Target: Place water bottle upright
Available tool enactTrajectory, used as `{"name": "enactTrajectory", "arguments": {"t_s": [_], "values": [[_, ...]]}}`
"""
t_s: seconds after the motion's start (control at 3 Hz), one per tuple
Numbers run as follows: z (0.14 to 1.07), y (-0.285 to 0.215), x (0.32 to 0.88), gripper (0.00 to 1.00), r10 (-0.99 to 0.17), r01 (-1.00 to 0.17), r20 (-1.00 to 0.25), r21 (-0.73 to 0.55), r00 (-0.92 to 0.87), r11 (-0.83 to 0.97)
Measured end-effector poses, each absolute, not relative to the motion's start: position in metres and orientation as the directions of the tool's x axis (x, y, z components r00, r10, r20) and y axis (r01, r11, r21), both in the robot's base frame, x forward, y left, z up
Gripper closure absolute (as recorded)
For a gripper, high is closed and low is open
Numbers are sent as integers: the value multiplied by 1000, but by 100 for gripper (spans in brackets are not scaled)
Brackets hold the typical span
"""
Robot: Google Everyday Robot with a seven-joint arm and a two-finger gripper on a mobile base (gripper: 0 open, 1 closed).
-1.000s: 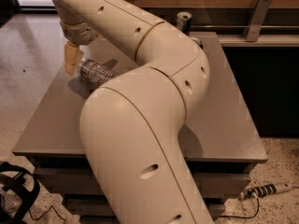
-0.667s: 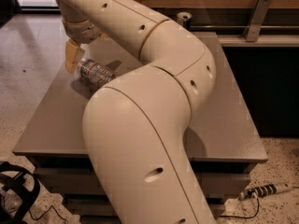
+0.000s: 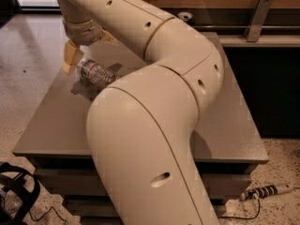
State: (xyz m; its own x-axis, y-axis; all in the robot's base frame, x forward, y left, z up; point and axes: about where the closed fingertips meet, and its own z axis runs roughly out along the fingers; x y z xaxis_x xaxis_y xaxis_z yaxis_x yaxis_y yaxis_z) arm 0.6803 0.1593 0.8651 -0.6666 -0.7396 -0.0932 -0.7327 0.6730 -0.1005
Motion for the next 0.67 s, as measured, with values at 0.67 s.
{"name": "enactTrajectory", "arguments": {"t_s": [0.67], "values": [[842, 158, 667, 0, -738, -739, -72, -18, -671, 673]]}}
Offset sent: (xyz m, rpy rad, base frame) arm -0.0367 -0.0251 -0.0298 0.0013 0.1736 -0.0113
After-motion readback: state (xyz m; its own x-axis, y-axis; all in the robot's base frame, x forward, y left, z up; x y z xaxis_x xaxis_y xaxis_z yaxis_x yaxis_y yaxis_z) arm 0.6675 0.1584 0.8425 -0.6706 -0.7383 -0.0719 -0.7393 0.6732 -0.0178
